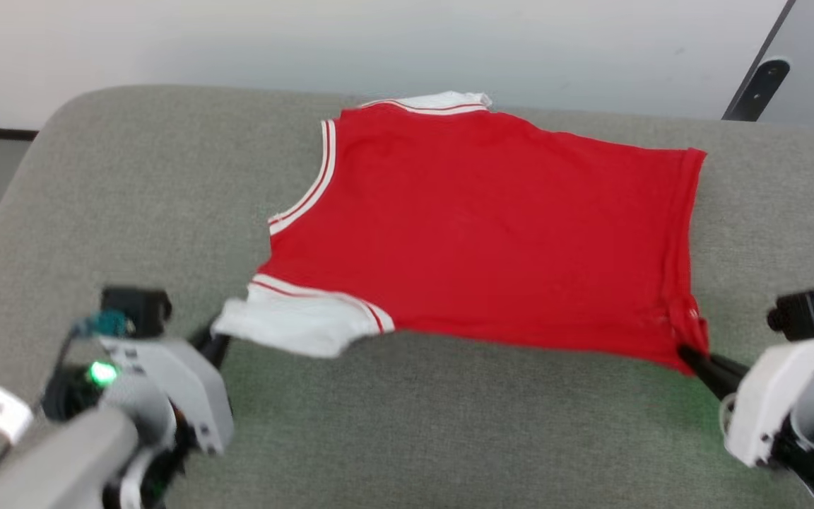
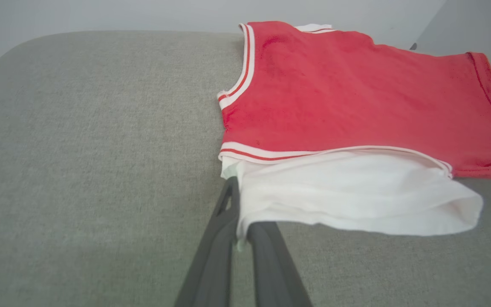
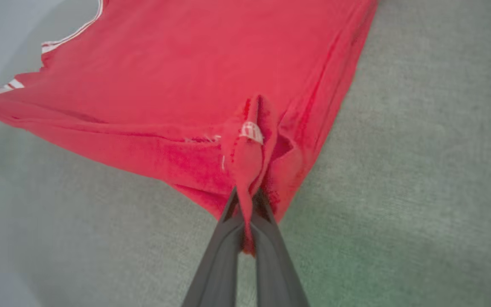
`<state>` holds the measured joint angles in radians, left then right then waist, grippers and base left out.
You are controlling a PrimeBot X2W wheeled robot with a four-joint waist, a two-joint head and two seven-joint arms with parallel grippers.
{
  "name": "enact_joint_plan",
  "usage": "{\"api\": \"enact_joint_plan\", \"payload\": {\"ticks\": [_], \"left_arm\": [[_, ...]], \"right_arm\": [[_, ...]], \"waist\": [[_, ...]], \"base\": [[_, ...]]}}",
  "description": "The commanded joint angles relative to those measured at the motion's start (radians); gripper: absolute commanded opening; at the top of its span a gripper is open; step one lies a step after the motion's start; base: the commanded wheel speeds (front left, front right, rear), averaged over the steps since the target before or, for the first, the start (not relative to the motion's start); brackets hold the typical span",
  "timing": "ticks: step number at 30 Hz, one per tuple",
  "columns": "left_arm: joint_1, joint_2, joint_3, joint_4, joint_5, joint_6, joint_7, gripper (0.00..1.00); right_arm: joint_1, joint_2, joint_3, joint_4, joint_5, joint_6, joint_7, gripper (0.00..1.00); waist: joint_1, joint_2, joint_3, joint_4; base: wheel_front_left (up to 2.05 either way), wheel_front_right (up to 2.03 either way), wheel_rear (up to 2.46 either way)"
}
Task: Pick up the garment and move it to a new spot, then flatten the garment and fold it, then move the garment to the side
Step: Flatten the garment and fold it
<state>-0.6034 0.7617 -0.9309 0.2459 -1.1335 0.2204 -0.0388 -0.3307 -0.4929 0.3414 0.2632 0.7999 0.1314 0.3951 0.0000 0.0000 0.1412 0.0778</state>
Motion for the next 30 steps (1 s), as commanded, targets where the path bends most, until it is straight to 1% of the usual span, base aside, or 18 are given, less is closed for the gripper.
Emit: {"api": "enact_joint_plan", "payload": {"ticks": [1, 3, 4, 6, 9, 13, 16, 20, 23, 26, 28, 30], "left_arm": [[0.045, 0.021, -0.002, -0.065, -0.004, 0.039, -0.004, 0.0], [0.103, 0.04, 0.004, -0.147, -0.029, 0.087, -0.011, 0.0], [0.126, 0.052, 0.002, -0.179, -0.024, 0.111, -0.017, 0.0], [0.175, 0.055, 0.004, -0.242, -0.042, 0.15, -0.03, 0.0], [0.238, 0.064, -0.014, -0.304, -0.053, 0.19, -0.031, 0.0], [0.295, 0.07, -0.029, -0.362, -0.067, 0.223, -0.031, 0.0], [0.303, 0.084, -0.039, -0.391, -0.063, 0.234, -0.017, 0.0], [0.255, 0.127, -0.041, -0.409, -0.036, 0.241, 0.02, 0.0], [0.206, 0.16, -0.03, -0.416, -0.016, 0.233, 0.055, 0.0], [0.14, 0.18, -0.016, -0.41, -0.001, 0.219, 0.091, 0.0], [0.093, 0.18, -0.01, -0.396, 0.008, 0.201, 0.115, 0.0], [0.042, 0.175, -0.013, -0.368, 0.025, 0.179, 0.145, 0.0]], "right_arm": [[0.049, -0.012, -0.034, -0.035, 0.003, -0.001, 0.031, 0.0], [0.107, -0.015, -0.077, -0.088, 0.003, -0.001, 0.077, 0.0], [0.136, -0.012, -0.097, -0.112, 0.0, -0.001, 0.101, 0.0], [0.193, -0.004, -0.136, -0.157, -0.009, -0.001, 0.147, 0.0], [0.27, 0.014, -0.195, -0.221, -0.019, -0.001, 0.211, 0.0], [0.348, 0.035, -0.261, -0.286, -0.038, -0.001, 0.288, 0.0], [0.368, 0.056, -0.317, -0.325, -0.064, -0.001, 0.319, 0.0], [0.341, 0.092, -0.375, -0.35, -0.124, -0.001, 0.345, 0.0], [0.306, 0.112, -0.391, -0.359, -0.163, -0.001, 0.369, 0.0], [0.255, 0.121, -0.395, -0.349, -0.199, -0.001, 0.39, 0.0], [0.215, 0.133, -0.395, -0.337, -0.226, -0.001, 0.4, 0.0], [0.173, 0.132, -0.393, -0.317, -0.252, -0.001, 0.409, 0.0]], "waist": [[0.0, 0.0, 0.01, 0.008], [0.0, 0.0, 0.018, 0.01], [0.0, 0.0, 0.022, 0.011], [0.0, 0.0, 0.028, 0.012], [0.0, 0.0, 0.037, 0.013], [0.0, 0.0, 0.05, 0.011], [0.0, 0.0, 0.055, 0.011], [0.0, 0.0, 0.06, 0.01], [0.0, 0.0, 0.067, 0.005], [0.0, 0.0, 0.075, -0.004], [0.0, 0.0, 0.08, -0.011], [0.0, 0.0, 0.087, -0.018]], "base": [[0.0, 0.0, 0.0], [0.0, 0.0, 0.0], [0.0, 0.0, 0.0], [0.0, 0.0, 0.0], [0.0, 0.0, 0.0], [0.0, 0.0, 0.0], [0.0, 0.0, 0.0], [0.0, 0.0, 0.0], [0.0, 0.0, 0.0], [0.0, 0.0, 0.0], [0.0, 0.0, 0.0], [0.0, 0.0, 0.0]]}}
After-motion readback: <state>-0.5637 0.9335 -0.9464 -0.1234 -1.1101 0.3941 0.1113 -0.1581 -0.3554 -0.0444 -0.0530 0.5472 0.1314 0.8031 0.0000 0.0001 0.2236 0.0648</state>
